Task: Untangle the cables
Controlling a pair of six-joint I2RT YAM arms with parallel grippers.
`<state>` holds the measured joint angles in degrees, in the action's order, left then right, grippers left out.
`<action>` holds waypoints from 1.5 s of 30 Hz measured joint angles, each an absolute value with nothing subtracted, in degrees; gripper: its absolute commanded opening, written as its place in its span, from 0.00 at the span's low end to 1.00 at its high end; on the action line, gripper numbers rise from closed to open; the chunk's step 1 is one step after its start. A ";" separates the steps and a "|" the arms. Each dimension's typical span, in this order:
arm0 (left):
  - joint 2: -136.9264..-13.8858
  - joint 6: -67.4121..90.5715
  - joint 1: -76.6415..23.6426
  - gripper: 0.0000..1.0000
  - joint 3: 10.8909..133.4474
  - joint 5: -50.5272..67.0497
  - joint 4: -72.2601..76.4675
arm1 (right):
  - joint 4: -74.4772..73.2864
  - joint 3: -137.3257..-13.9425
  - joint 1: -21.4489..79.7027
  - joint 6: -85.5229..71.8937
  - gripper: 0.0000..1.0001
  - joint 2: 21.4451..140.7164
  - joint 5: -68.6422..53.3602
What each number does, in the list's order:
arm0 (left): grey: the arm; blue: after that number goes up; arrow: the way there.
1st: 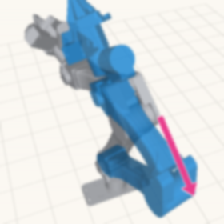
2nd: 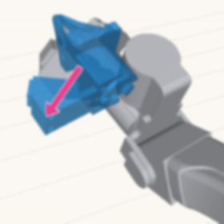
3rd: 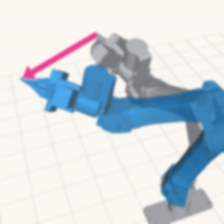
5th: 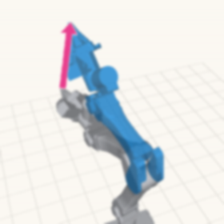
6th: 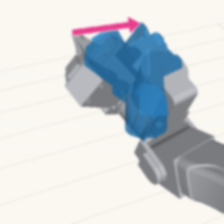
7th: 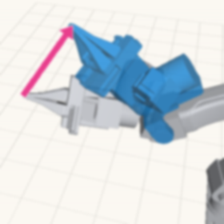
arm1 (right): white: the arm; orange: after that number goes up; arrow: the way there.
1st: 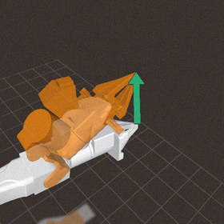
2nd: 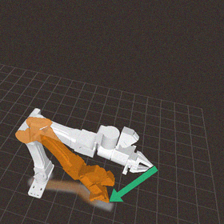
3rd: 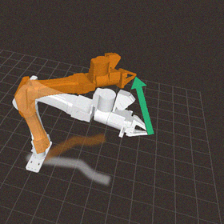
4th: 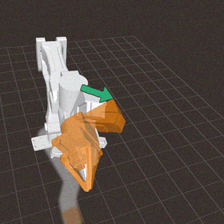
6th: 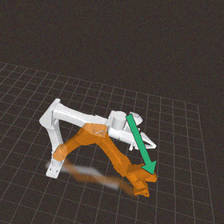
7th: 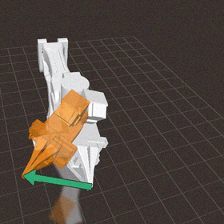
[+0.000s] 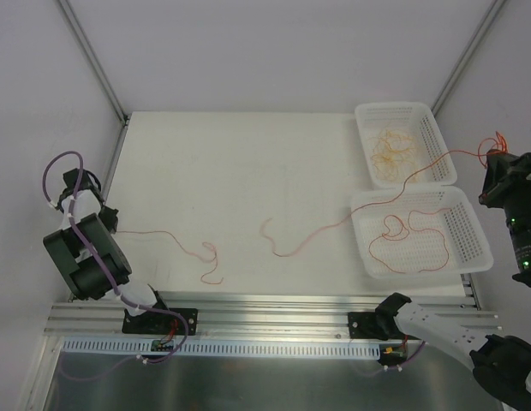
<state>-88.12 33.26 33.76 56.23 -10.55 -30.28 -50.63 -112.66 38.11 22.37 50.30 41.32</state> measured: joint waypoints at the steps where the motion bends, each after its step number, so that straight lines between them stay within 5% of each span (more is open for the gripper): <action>1: -88.25 33.30 33.74 0.00 56.23 -10.50 -30.28 | -50.78 -112.66 38.11 22.57 0.01 49.80 41.50; 7: -90.26 33.21 33.71 0.01 56.75 -9.82 -30.20 | -52.86 -111.22 38.11 21.58 0.01 48.86 39.94; 15: -86.98 30.81 28.29 0.17 55.66 -2.76 -29.32 | -55.64 -101.65 38.11 17.02 0.00 50.78 33.61; 22: -73.38 26.92 15.99 0.45 51.16 5.32 -28.58 | -55.79 -95.53 37.85 16.62 0.00 52.49 35.92; 28: -64.66 22.79 11.38 0.88 45.67 13.10 -28.18 | -55.35 -90.13 35.16 15.62 0.01 52.21 37.50; 33: -57.23 20.36 9.65 0.96 40.95 17.17 -27.05 | -55.59 -88.23 30.37 13.47 0.01 52.53 34.81; 45: -52.58 16.99 5.93 0.97 35.79 22.13 -22.09 | -58.22 -87.44 21.71 8.45 0.02 54.65 28.01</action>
